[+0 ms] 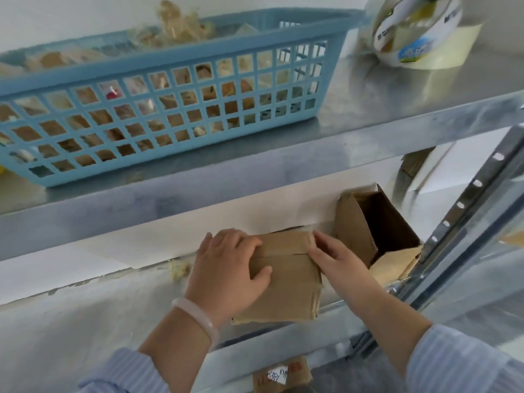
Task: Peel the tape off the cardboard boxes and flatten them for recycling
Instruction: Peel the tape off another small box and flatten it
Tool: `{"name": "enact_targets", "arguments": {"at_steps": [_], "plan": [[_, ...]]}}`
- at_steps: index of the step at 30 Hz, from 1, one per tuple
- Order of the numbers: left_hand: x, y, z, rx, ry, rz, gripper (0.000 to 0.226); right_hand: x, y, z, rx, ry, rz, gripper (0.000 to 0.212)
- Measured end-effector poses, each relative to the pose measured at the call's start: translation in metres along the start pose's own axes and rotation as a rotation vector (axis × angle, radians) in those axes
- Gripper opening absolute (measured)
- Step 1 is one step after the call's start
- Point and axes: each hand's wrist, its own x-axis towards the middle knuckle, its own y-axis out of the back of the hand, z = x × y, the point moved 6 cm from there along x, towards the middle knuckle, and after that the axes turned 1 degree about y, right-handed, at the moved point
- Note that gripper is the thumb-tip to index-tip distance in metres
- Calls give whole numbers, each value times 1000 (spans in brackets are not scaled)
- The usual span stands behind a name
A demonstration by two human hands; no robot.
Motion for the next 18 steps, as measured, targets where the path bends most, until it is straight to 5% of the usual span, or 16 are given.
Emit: {"name": "enact_targets", "arguments": {"at_steps": [4, 7, 18], "plan": [[11, -23, 26, -51, -63, -160, 74, -7, -14, 1, 91, 55, -67, 23], [11, -28, 21, 6, -104, -133, 76, -6, -10, 7, 322, -60, -78, 28], [16, -28, 11, -109, -141, -272, 98, 28, -7, 13, -96, -5, -77, 21]]}}
